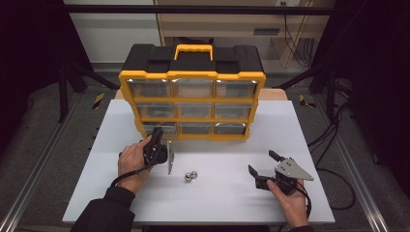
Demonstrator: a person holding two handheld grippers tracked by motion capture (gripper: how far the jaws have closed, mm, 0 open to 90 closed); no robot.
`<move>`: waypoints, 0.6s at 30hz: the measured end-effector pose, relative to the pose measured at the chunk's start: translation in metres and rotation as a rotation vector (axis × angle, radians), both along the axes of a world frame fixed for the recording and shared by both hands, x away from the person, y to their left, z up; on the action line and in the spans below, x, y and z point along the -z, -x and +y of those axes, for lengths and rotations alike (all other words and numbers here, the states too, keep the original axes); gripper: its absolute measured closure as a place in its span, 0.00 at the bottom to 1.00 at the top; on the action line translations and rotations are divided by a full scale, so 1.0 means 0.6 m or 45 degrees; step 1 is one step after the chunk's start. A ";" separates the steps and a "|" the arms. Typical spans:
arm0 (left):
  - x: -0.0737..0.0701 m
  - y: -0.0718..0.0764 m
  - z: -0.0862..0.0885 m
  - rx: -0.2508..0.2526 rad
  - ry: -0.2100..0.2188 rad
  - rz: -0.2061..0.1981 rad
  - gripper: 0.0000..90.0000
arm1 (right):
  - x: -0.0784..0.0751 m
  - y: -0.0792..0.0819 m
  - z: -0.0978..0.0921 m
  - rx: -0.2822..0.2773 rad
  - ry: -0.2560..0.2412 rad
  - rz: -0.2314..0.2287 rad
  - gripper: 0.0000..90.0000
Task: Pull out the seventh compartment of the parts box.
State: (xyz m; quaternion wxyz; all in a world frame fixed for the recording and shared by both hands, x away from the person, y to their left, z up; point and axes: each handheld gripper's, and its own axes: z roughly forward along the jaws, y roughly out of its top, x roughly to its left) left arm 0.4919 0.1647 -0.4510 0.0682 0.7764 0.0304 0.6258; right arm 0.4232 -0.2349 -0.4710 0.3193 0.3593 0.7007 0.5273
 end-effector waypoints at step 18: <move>0.005 0.033 0.002 0.006 0.011 -0.024 0.86 | -0.002 0.001 0.000 0.000 -0.012 -0.001 0.10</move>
